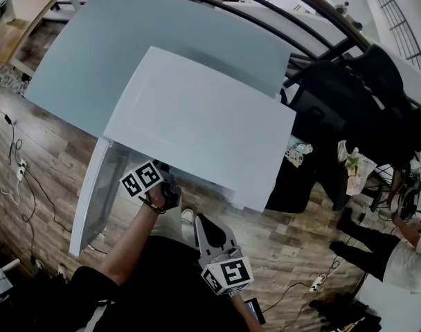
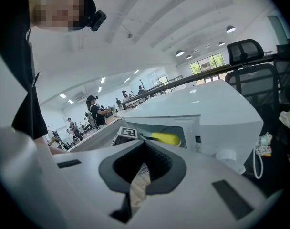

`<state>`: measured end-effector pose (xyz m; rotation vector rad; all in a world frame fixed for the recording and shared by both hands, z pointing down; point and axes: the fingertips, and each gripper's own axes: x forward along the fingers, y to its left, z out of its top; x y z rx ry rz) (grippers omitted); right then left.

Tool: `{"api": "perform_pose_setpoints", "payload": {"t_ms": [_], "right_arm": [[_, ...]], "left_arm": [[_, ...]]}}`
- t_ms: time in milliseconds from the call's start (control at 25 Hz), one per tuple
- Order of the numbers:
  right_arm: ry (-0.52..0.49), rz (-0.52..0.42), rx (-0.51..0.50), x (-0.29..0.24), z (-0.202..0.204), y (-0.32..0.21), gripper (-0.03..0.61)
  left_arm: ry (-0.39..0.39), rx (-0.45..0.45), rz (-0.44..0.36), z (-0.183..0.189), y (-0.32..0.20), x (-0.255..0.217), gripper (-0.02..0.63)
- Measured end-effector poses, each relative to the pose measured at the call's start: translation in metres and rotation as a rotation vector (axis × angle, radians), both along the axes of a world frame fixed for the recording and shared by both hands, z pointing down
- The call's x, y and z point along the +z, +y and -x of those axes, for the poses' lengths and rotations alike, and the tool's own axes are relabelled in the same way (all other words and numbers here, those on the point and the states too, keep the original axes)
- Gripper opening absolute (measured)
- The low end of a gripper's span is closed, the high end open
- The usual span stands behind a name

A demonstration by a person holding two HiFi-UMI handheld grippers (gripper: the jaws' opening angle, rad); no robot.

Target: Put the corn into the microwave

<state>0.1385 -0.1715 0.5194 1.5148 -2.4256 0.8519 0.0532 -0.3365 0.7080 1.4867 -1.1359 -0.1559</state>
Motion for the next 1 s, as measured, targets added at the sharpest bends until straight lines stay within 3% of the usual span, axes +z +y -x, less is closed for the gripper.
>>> {"api": "perform_pose_setpoints", "payload": {"t_ms": [160,480,640,880,1000], "right_arm": [[0.006,0.001,-0.005,-0.002,0.002,-0.001,0.008],[0.005,0.001,0.0,-0.002,0.004,0.002,0.008],[0.006,0.0,-0.003,-0.003,0.006,0.003,0.008],[0.0,0.007,-0.003,0.0,0.006,0.005,0.008],[0.0,0.007,0.001,0.001,0.006,0.006,0.008]], "left_arm": [[0.002,0.056,-0.034,-0.01,0.0,-0.01,0.251],[-0.119,0.194,-0.069,-0.017,0.009,-0.012,0.286],[-0.234,0.327,-0.129,-0.022,0.017,-0.015,0.29],[-0.26,0.434,-0.155,-0.03,0.028,-0.009,0.29],[-0.334,0.529,-0.172,-0.033,0.035,-0.003,0.29]]}}
